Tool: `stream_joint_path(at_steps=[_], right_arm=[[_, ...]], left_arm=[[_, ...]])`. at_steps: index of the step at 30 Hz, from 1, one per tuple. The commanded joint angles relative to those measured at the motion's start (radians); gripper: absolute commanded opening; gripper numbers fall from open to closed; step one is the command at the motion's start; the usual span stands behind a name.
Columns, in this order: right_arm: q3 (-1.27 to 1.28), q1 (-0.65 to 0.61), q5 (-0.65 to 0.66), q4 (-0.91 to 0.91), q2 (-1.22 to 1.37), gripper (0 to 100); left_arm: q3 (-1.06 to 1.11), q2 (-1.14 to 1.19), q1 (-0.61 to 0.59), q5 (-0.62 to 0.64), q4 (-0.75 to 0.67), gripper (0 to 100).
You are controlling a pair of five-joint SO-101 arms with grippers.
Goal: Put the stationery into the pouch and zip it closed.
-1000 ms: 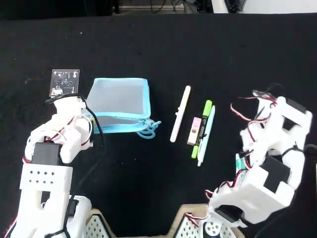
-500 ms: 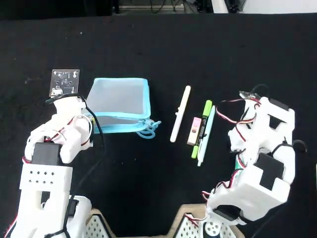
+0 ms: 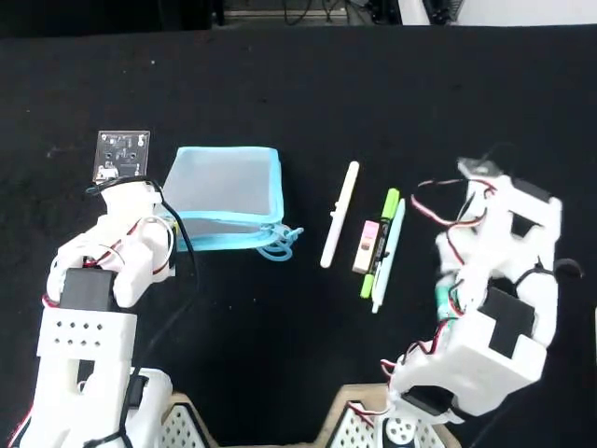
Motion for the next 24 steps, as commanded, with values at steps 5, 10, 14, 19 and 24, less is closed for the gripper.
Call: stream_joint_path(at_steps=[5,10,14,19,24], right_arm=[[-0.116,0.038,0.071,-0.018,-0.024,1.5],[-0.082,0.038,0.072,-0.023,0.042,7.0],[-0.122,0.054,0.075,-0.025,0.150,14.2],[-0.260,0.054,0.071,0.054,0.257,11.1],[-0.435,0.051,0.068,0.196,0.317,0.8]], left_arm=[[-0.018,0.008,-0.018,0.006,0.005,3],[-0.016,0.008,-0.018,0.006,0.005,3],[-0.016,0.008,-0.018,0.006,0.005,3],[-0.016,0.008,-0.018,0.006,0.005,3],[-0.016,0.008,-0.018,0.006,0.005,3]])
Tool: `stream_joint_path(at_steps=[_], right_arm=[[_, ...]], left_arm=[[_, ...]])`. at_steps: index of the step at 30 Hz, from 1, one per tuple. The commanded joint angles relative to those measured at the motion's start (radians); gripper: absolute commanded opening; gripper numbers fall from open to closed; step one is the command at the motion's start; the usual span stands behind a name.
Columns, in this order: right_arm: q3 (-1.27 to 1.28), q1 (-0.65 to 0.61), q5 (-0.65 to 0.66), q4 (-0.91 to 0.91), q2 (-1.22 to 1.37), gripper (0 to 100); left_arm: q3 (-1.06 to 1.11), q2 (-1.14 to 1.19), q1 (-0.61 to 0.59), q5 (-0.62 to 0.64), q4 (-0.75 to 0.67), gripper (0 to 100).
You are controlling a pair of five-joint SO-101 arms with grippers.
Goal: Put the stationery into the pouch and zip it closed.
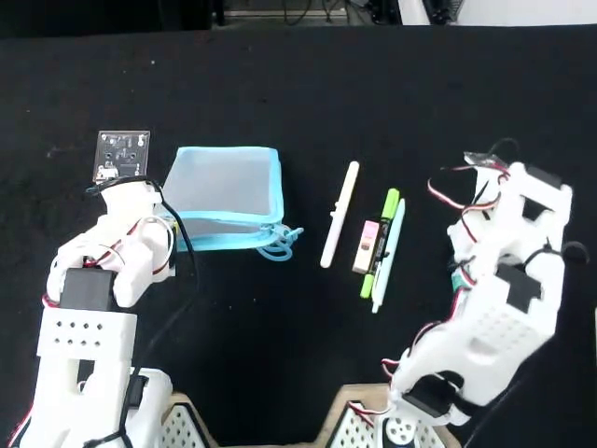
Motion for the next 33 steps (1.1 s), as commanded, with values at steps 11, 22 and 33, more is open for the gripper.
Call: stream_joint_path(at_steps=[11,22,33], right_arm=[[-0.291,0.023,0.009,0.321,-0.148,1.1],[0.067,-0.109,-0.018,0.272,-0.731,1.1],[0.262,-0.529,-0.502,-0.063,-1.296,1.1]], left_arm=[[-0.016,0.008,-0.018,0.006,0.005,3],[-0.016,0.008,-0.016,0.006,0.005,3],[-0.016,0.008,-0.015,0.006,0.005,3]])
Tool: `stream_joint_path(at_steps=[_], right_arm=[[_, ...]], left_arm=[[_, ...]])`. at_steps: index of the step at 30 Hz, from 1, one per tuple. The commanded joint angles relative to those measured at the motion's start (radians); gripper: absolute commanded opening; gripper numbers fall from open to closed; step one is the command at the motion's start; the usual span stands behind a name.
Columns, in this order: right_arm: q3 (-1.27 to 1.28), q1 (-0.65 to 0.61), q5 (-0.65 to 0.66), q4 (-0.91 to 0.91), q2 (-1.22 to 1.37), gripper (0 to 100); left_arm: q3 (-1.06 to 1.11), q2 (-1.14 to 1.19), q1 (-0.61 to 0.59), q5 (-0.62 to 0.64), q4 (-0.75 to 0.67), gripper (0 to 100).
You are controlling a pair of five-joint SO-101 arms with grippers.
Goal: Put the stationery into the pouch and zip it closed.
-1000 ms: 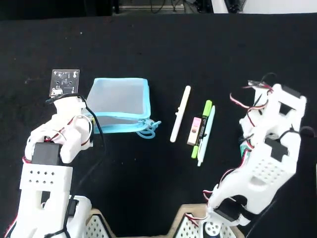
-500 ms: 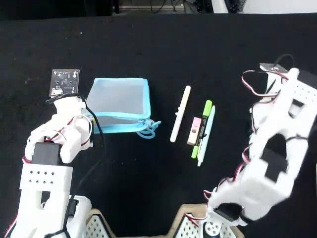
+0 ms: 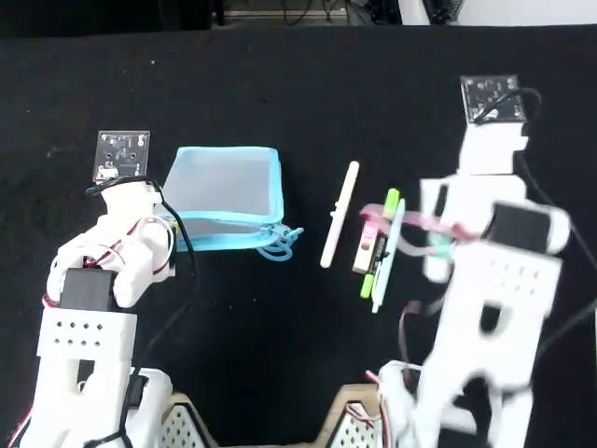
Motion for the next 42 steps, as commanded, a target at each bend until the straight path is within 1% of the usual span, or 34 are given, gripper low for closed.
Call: stream_joint_path(at_steps=[1,5,10,15,19,21,27,32,38,40,42], right_arm=[[-0.004,-0.206,-0.092,-0.095,-0.166,1.1],[-0.005,-0.428,-0.100,-0.175,-0.245,1.1],[-0.005,-0.671,-0.100,-0.189,-0.328,1.1],[-0.004,-0.827,-0.097,-0.226,-0.349,1.1],[0.051,-0.914,-0.092,-0.327,-0.351,1.1],[0.125,-0.942,-0.092,-0.420,-0.352,1.1],[0.352,-0.950,-0.092,-0.710,-0.363,1.1],[0.492,-0.944,-0.092,-0.885,-0.455,1.1],[0.771,-0.942,-0.092,-1.142,-0.561,1.1],[0.846,-0.942,-0.092,-1.201,-0.587,1.1],[0.900,-0.942,-0.092,-1.221,-0.615,1.1]], left_arm=[[-0.016,0.008,-0.013,0.006,0.005,3],[-0.016,0.008,-0.018,0.006,0.005,3],[-0.016,0.008,-0.018,0.006,0.005,3],[-0.016,0.008,-0.018,0.006,0.003,3],[-0.016,0.008,-0.018,0.006,0.003,3],[-0.016,0.008,-0.018,0.006,0.005,3],[-0.015,0.008,-0.018,0.006,0.005,3],[-0.015,0.008,-0.018,0.006,0.005,3],[-0.015,0.008,-0.018,0.006,0.005,3],[-0.015,0.008,-0.018,0.006,0.005,3],[-0.015,0.008,-0.018,0.006,0.005,3]])
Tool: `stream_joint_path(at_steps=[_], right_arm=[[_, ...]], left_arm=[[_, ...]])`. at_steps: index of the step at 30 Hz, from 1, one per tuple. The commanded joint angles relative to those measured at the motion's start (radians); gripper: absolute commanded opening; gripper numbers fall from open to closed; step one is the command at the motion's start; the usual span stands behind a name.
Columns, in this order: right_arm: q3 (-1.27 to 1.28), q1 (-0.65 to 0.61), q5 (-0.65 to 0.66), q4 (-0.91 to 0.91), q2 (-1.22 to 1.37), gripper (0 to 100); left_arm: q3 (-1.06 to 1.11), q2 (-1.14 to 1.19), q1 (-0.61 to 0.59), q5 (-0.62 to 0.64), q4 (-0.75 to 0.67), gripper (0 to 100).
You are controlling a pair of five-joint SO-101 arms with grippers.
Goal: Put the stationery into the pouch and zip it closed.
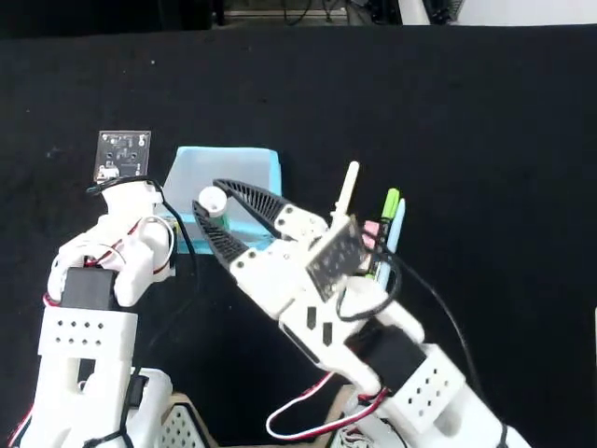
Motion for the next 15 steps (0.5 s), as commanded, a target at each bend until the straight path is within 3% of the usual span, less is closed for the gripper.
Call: stream_joint_path(at_steps=[1,15], right_arm=[[0.076,0.000,0.000,-0.058,-0.041,1.1],[0.084,-0.005,0.000,0.005,-0.257,1.1]], left_arm=[[-0.015,0.008,-0.018,0.006,0.006,3],[-0.015,0.008,-0.018,0.006,0.006,3]])
